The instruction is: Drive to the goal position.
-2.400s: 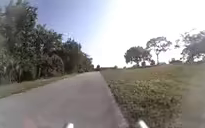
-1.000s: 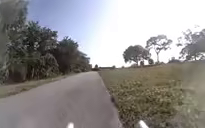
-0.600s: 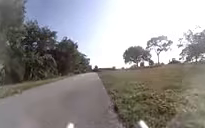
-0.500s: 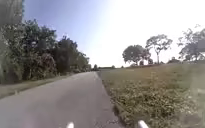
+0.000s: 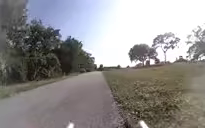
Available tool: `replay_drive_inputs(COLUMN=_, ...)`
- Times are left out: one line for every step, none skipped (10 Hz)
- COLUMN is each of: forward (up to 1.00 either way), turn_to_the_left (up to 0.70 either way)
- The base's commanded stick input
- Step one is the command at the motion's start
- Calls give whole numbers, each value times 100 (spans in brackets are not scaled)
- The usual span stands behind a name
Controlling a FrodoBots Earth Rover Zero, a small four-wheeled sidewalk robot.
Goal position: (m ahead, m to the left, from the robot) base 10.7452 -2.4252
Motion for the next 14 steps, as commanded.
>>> replay_drive_inputs(forward=100, turn_to_the_left=0)
replay_drive_inputs(forward=100, turn_to_the_left=0)
replay_drive_inputs(forward=100, turn_to_the_left=0)
replay_drive_inputs(forward=100, turn_to_the_left=0)
replay_drive_inputs(forward=100, turn_to_the_left=0)
replay_drive_inputs(forward=100, turn_to_the_left=0)
replay_drive_inputs(forward=100, turn_to_the_left=0)
replay_drive_inputs(forward=100, turn_to_the_left=0)
replay_drive_inputs(forward=100, turn_to_the_left=0)
replay_drive_inputs(forward=100, turn_to_the_left=0)
replay_drive_inputs(forward=100, turn_to_the_left=0)
replay_drive_inputs(forward=100, turn_to_the_left=0)
replay_drive_inputs(forward=100, turn_to_the_left=0)
replay_drive_inputs(forward=100, turn_to_the_left=0)
